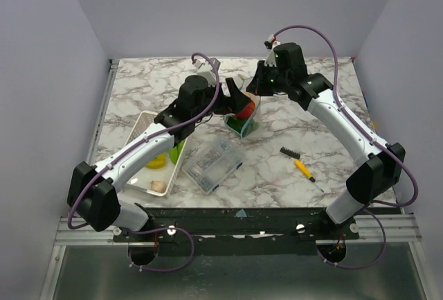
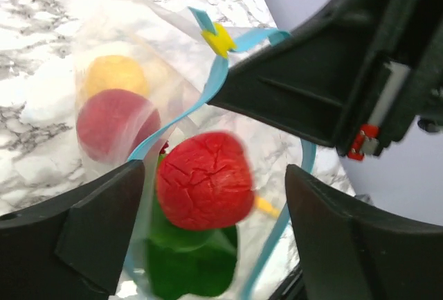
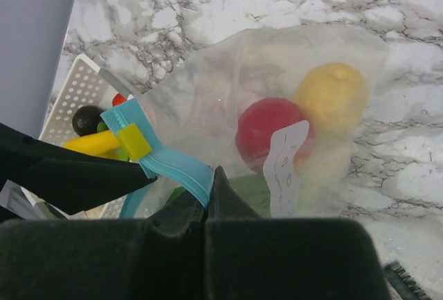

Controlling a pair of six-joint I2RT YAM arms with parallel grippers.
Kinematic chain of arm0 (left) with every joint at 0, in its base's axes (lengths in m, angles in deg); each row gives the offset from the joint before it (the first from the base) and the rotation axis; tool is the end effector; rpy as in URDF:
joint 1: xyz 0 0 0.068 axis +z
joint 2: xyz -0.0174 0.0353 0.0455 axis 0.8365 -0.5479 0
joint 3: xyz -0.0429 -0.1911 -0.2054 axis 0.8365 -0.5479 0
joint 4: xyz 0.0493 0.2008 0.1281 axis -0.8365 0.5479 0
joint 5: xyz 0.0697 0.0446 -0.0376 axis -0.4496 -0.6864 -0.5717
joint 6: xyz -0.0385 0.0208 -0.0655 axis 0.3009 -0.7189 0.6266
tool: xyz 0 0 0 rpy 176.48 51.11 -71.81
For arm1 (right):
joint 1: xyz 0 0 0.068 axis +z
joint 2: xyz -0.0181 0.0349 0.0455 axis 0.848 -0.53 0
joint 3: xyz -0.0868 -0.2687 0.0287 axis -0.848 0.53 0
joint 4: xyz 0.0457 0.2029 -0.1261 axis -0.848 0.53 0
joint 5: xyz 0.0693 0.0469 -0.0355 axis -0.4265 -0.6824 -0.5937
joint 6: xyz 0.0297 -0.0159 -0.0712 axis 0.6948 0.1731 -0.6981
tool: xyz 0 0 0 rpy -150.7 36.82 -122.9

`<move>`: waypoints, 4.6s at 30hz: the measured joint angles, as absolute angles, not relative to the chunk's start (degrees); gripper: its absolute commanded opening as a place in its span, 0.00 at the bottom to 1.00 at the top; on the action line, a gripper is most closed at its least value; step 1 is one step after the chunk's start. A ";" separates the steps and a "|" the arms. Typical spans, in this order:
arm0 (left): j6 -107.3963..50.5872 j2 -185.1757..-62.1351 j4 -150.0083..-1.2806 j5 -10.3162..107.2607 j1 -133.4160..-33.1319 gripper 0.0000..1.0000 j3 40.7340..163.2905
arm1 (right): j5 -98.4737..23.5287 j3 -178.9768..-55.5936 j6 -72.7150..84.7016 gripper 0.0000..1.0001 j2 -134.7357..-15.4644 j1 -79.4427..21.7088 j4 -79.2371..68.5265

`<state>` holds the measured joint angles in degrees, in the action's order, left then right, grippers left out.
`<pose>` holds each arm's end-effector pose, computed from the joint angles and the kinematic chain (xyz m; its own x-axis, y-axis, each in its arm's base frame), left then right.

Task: Place the food in the zip-top bag and seal the zipper
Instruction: Place the fake fruit in the zipper food storage bag, then adjust the zipper food storage bag at the center of the board, then pick up the fake fruit from the bin.

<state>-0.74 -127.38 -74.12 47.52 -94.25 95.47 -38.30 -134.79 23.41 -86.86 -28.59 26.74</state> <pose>0.2636 -0.2130 0.3580 -0.5815 -0.3448 -0.7368 0.4313 0.6373 -0.6386 0.3242 0.1941 0.3743 -0.6694 0.0887 -0.7376 -0.3500 0.8381 0.4185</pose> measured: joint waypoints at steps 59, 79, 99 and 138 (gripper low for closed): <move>24.94 -129.17 -85.11 72.00 -92.76 0.00 89.81 | -26.08 -148.19 15.12 0.58 -90.68 -27.14 46.04; 26.08 -130.40 -86.93 71.85 -92.78 0.00 89.74 | -7.44 -135.14 23.47 0.66 -77.31 -27.41 48.90; 27.37 -130.33 -87.37 66.95 -94.66 0.30 89.74 | -16.44 -130.51 24.48 0.00 -77.55 -28.00 36.73; 0.11 -101.31 -41.40 35.50 -71.67 0.62 68.72 | -23.57 -120.35 16.11 0.00 -75.78 -28.76 17.71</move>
<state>0.11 -101.31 -41.40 35.50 -71.67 68.72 -23.57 -120.35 16.11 -75.78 -28.76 17.71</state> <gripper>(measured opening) 0.659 0.006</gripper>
